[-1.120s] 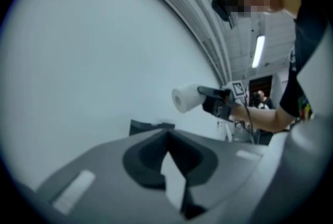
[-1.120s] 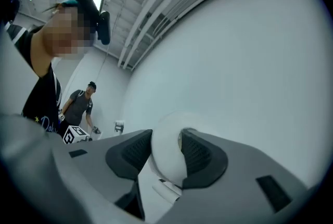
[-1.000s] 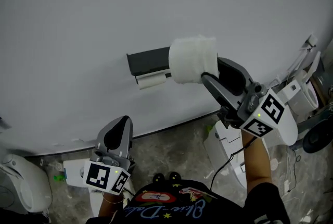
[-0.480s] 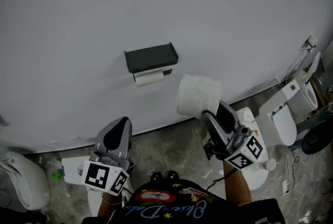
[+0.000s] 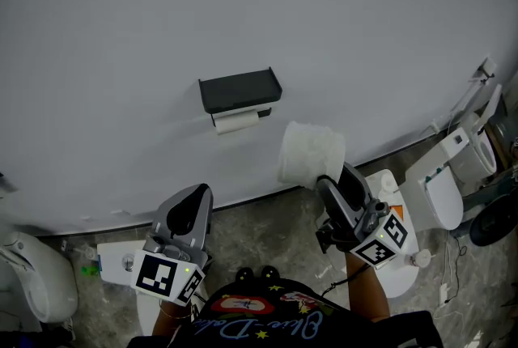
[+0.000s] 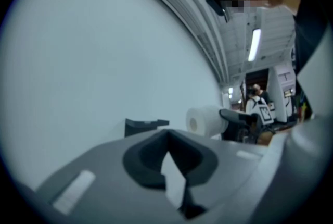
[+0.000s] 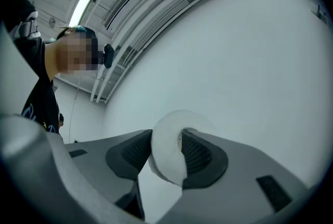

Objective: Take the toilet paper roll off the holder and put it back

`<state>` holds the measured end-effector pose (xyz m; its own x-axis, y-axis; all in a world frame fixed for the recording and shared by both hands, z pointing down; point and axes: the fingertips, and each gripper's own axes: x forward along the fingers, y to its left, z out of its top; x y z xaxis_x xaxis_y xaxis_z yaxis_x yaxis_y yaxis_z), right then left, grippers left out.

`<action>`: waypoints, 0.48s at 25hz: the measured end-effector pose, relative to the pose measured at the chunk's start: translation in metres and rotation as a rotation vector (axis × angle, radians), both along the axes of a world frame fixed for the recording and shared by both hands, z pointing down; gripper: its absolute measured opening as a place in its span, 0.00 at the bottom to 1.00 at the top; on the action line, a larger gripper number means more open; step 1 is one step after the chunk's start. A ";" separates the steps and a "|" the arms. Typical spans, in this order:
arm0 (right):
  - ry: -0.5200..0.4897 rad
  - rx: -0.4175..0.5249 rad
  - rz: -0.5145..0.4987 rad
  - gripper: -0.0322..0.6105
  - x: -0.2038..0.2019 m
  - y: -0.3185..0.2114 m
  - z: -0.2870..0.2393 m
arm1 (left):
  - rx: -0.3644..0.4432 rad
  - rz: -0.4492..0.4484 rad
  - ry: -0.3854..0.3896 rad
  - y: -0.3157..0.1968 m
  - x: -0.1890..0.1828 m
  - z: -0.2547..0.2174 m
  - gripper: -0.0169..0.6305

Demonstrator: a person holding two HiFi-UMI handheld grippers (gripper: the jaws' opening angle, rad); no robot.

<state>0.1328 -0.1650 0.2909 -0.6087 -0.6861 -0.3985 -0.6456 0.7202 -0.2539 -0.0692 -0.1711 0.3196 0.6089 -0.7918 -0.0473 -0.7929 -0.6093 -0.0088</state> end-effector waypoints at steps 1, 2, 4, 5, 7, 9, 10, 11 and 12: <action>0.002 -0.003 0.001 0.33 0.000 -0.001 0.001 | 0.003 -0.002 0.002 0.000 0.000 -0.001 0.02; 0.005 -0.006 0.001 0.33 0.000 -0.001 0.002 | 0.006 -0.004 0.003 0.001 -0.001 -0.001 0.02; 0.005 -0.008 -0.002 0.33 -0.001 -0.001 0.003 | 0.010 -0.009 0.004 0.001 -0.002 -0.003 0.02; 0.003 -0.008 -0.004 0.33 -0.001 -0.001 0.003 | 0.010 -0.012 0.006 0.001 -0.003 -0.004 0.02; -0.004 -0.010 -0.004 0.33 -0.001 -0.003 0.002 | 0.005 -0.015 0.014 0.001 -0.004 -0.004 0.02; -0.010 -0.017 -0.002 0.33 0.000 -0.006 0.003 | -0.003 -0.014 0.018 0.001 -0.003 -0.001 0.02; -0.007 -0.021 -0.001 0.33 0.001 -0.009 0.003 | -0.007 -0.014 0.019 0.001 -0.003 0.000 0.02; 0.005 -0.023 0.001 0.33 0.001 -0.013 0.002 | -0.011 -0.013 0.020 0.001 -0.003 0.002 0.02; 0.029 -0.022 0.003 0.33 0.001 -0.018 0.000 | -0.014 -0.012 0.023 0.001 -0.003 0.002 0.02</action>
